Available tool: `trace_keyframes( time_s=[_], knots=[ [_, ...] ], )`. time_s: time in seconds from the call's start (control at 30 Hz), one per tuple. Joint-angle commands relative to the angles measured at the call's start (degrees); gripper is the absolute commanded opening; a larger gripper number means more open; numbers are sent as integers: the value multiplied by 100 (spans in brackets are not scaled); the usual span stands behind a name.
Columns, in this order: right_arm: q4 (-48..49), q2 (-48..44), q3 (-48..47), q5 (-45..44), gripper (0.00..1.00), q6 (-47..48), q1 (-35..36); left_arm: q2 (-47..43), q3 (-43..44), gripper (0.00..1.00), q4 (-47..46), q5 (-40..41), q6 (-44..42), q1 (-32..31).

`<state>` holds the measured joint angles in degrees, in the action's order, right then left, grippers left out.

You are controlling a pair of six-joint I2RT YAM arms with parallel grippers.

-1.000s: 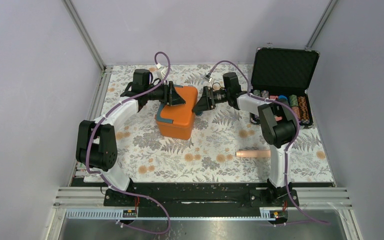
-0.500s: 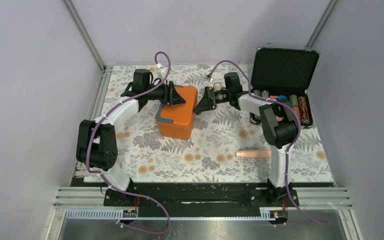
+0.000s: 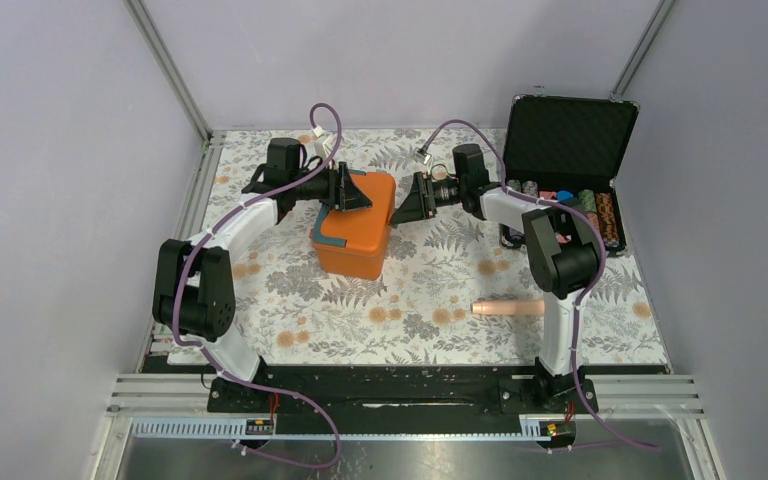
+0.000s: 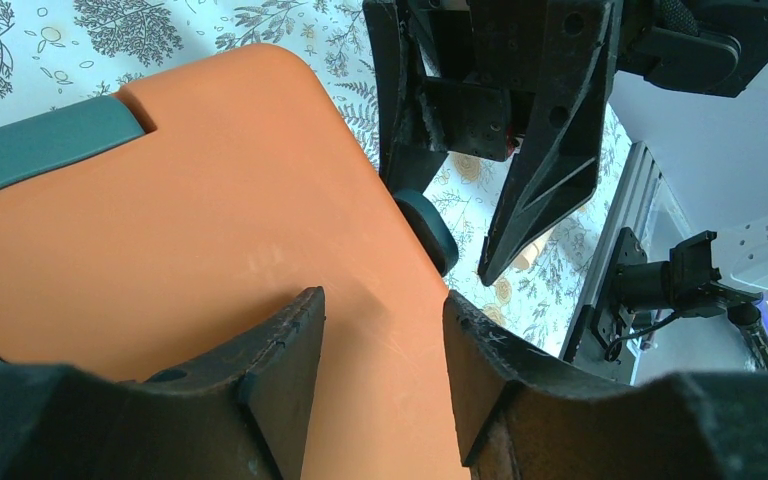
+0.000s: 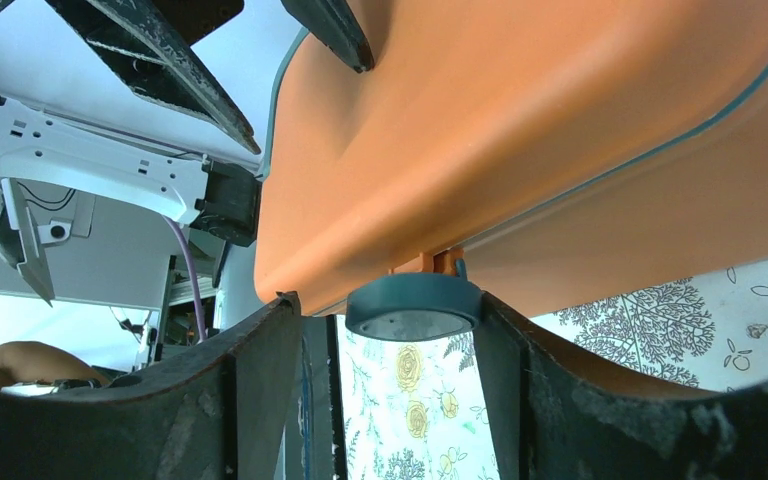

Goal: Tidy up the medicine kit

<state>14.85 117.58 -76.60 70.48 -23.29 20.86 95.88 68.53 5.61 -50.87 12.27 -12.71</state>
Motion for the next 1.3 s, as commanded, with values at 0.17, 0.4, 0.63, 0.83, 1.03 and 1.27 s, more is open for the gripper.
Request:
trace_keyframes(
  time_s=[0.17,0.4,0.63,0.83,1.03,1.27],
  knots=[
    [26,-423,57,105,65,5,-61,290,-55,48,230,267,-151,-44],
    [-114,-360,26,-188,57,66,-57,290,-53,48,242,274,-172,-56],
    [-331,-324,-37,-381,49,209,-60,296,-42,48,248,286,-181,-56],
    [-884,-245,-132,-685,44,605,-58,309,-36,49,247,289,-191,-65],
    [-949,-128,-190,-761,42,682,-39,291,-46,49,248,298,-192,-64],
    [-936,-7,-286,-843,42,708,33,311,-46,49,253,319,-212,-73]
  ],
)
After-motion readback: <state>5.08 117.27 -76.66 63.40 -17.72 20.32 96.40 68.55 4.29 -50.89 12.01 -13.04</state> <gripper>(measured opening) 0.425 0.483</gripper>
